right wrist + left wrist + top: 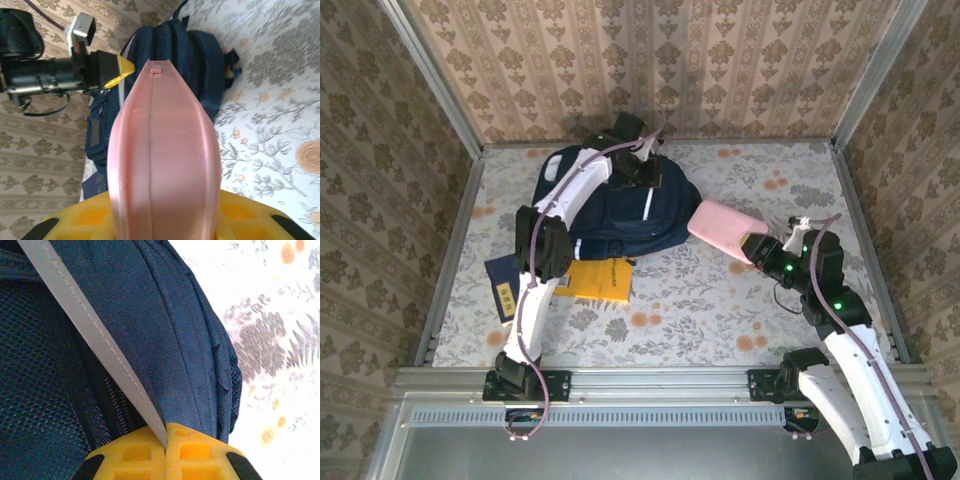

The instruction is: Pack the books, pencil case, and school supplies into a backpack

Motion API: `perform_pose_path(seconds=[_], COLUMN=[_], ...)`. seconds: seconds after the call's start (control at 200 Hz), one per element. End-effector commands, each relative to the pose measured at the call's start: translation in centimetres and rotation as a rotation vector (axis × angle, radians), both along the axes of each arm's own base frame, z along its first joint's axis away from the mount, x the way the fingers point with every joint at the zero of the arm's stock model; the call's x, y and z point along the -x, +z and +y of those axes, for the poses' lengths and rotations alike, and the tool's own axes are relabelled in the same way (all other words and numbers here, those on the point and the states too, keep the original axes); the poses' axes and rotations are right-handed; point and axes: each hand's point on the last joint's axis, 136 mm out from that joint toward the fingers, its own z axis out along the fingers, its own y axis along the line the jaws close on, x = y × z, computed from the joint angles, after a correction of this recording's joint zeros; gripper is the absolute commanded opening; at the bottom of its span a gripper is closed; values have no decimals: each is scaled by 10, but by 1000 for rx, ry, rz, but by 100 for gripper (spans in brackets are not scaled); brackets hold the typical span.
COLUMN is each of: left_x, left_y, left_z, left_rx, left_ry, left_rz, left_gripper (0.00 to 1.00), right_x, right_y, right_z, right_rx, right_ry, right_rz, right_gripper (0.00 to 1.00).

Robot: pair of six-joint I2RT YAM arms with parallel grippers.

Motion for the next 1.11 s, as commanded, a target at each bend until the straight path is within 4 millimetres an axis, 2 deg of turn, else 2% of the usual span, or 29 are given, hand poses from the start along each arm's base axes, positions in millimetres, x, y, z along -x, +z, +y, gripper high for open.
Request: perform_pose_path(seconds=[0.0,0.095,0.165,0.215,0.38,0.51,0.615,0.715,0.91,1.045,1.075,1.1], left_x=[34,46,54,60,75,84,83,86,88,86,85,84], left_y=[100,130,146,157,188,205,211,216,221,221,221,221], left_z=[-1,10,17,19,12,4,3,1,-2,-3,-4,-5], left_rx=[84,78,73,89,192,277,309,346,381,387,392,395], left_ry=[-118,-146,-155,-173,-235,-283,-282,-293,-299,-292,-292,-292], left_rz=[-148,-207,-247,-268,-306,-312,-312,-300,-294,-292,-291,-289], left_gripper=[0,0,0,0,0,0,0,0,0,0,0,0], right_x=[4,6,5,3,-4,-12,-25,-40,-76,-115,-124,-133], right_y=[10,13,17,21,36,43,44,38,22,-16,-18,-30], right_z=[-21,-34,-33,-24,21,37,48,64,103,122,128,134], right_rx=[132,189,181,144,-67,-191,-302,-334,-252,-216,-232,-231], right_ry=[-73,-130,-128,-96,101,146,160,169,154,63,53,49], right_rz=[-18,-8,-19,-37,-113,-140,-127,-105,-77,12,12,35], right_gripper=[23,26,26,26,31,32,32,32,34,36,36,36])
